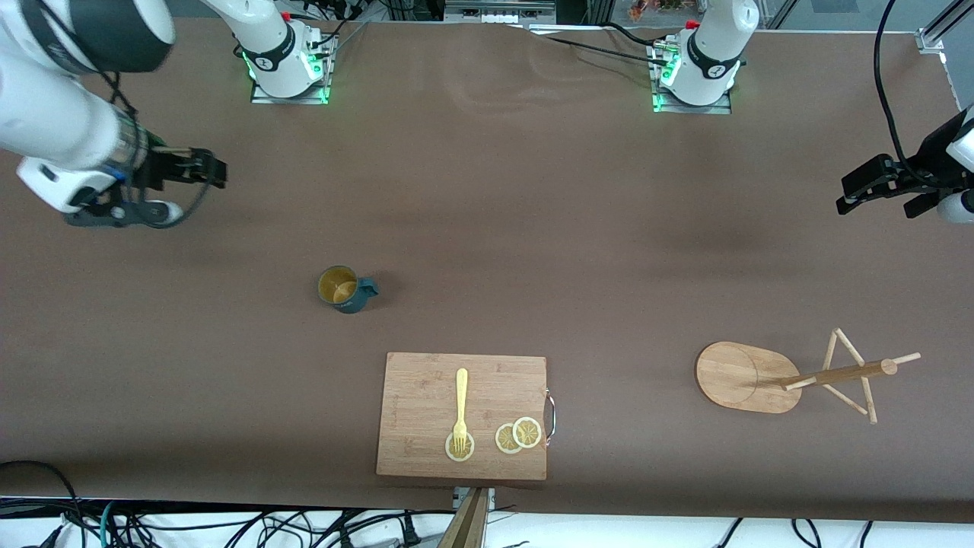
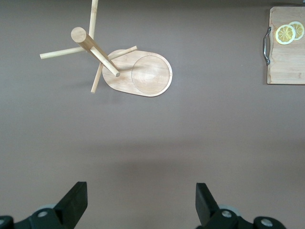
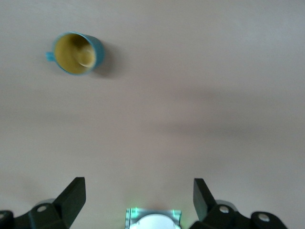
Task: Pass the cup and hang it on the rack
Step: 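Lower the right gripper onto the teal mug rim and grasp it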
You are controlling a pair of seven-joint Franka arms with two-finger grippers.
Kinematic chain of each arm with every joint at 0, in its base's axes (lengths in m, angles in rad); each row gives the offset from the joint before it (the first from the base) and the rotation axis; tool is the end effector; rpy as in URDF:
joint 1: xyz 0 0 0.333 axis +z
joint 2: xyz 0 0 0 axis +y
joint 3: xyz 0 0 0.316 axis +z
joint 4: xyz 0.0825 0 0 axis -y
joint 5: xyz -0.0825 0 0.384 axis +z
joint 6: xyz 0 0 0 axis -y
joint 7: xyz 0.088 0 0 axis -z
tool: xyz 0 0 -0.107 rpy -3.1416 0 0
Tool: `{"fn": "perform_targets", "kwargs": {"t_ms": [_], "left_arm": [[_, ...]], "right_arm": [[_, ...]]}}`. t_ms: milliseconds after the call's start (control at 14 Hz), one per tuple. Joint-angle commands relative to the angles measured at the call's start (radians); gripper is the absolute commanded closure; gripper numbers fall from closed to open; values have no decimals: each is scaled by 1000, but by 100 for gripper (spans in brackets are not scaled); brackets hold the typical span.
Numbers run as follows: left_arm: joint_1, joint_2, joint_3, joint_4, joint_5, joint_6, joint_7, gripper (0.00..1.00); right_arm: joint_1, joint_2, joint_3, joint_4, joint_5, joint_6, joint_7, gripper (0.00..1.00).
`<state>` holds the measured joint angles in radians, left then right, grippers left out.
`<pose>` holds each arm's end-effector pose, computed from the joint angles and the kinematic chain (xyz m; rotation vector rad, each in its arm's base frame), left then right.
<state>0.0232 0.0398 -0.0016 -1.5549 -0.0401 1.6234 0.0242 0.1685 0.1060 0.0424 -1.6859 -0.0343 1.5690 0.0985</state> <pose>0.5719 0.0083 0.6144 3.1018 -0.0017 0.0459 0.5587 0.1149 0.5111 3.0550 0.1781 -0.3312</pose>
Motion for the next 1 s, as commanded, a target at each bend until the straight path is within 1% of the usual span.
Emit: {"fn": "perform_targets", "kwargs": {"t_ms": [0, 72, 143, 215, 358, 430, 502, 645, 717, 788, 931], "left_arm": [[-6, 11, 6, 26, 3, -13, 16, 0], [-6, 11, 6, 26, 3, -13, 16, 0], [-6, 11, 6, 27, 3, -13, 16, 0], [-8, 11, 6, 27, 3, -13, 16, 0], [-9, 11, 6, 27, 3, -13, 16, 0], [-9, 11, 6, 27, 3, -13, 16, 0], [-9, 11, 6, 27, 3, -13, 16, 0], [-16, 11, 6, 44, 3, -13, 11, 0], [-19, 12, 5, 47, 3, -13, 10, 0], [-19, 12, 5, 47, 3, -13, 10, 0], [-16, 12, 5, 47, 3, -17, 13, 0]], "right_arm": [[42, 93, -4, 19, -2, 100, 10, 0], [51, 130, -4, 14, -2, 142, 9, 0], [60, 150, -4, -13, -1, 202, 10, 0], [60, 156, -4, -67, 1, 291, 18, 0], [60, 161, -4, -194, 1, 502, 129, 0], [60, 172, -4, -245, 1, 604, 171, 0], [60, 188, -4, -268, -1, 670, 191, 0], [60, 231, -4, -262, -1, 733, 191, 0], [62, 262, -4, -262, 1, 803, 204, 1], [62, 289, -4, -267, 1, 842, 207, 1], [62, 313, -4, -261, -1, 844, 204, 1]]}}
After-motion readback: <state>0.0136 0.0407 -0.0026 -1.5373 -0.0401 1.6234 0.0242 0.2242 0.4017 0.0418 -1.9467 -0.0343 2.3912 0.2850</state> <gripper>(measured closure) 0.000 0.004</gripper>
